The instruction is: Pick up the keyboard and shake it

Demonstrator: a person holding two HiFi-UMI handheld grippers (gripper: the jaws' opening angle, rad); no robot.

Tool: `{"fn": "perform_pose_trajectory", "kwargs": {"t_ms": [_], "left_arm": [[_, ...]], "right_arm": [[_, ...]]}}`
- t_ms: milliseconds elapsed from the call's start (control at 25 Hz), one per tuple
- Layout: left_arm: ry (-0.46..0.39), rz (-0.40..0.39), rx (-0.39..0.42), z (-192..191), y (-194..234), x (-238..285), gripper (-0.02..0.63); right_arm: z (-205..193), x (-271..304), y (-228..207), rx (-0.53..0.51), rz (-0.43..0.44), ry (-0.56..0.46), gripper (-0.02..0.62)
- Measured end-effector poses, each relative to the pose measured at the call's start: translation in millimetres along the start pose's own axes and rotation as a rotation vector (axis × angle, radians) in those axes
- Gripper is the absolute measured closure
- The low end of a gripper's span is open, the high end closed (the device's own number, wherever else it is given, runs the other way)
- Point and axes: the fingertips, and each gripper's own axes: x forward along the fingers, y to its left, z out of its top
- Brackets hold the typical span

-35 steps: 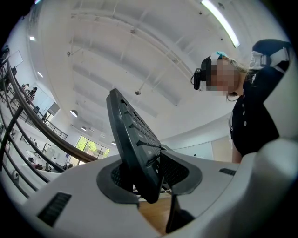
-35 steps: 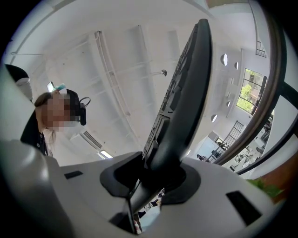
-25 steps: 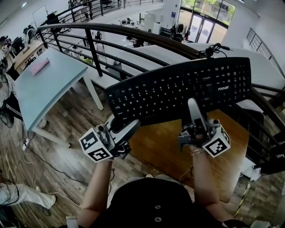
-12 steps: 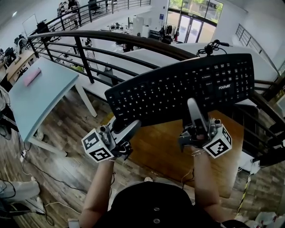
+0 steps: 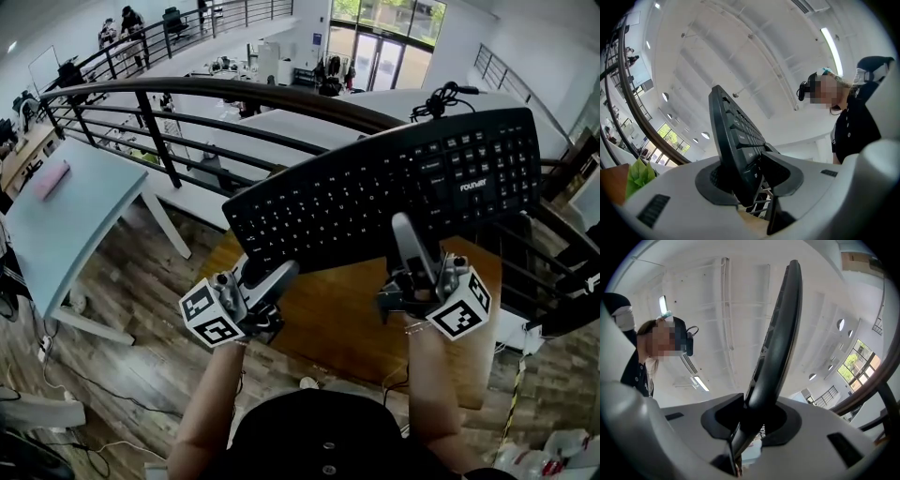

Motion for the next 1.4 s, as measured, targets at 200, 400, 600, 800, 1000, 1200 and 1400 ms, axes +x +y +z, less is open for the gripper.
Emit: {"fn": "perform_pose_trajectory", "kwargs": {"t_ms": [200,400,600,800,1000,1200,1400], "left_arm": [[-0.005,-0.022,-0.018,-4.4,12.0,-3.8,0.448],[-0.012,-0.028,-0.047,-5.3,9.1,-1.2,0.445],[-0.026,-0.024,-0.085,-3.5,11.4,-3.0,0.443],[-0.022,-0.015,-0.093,-3.5,1.7,-1.6,0.442],[-0.025,-0.006,-0.081,-5.2,2.9,-1.4,0.442],[-0.018,0.004,-0.057,3.6,3.3,-2.3,0.443],[-0.009,0.024,0.005,6.8,-4.6,2.4,0.443]], "right_arm": [[-7.6,3.1,1.7,-0.066,-0.012,0.029,0.477],[-2.0,4.4,9.7,-0.1,-0.008,0.053,0.478],[-2.4,12.2,14.4,-0.125,-0.001,0.076,0.479],[3.2,9.8,22.3,-0.132,0.021,0.085,0.479],[1.4,7.9,16.9,-0.127,0.017,0.082,0.476],[0.6,12.8,15.1,-0.121,0.01,0.082,0.472],[4.2,6.3,6.1,-0.095,-0.005,0.065,0.465]]}}
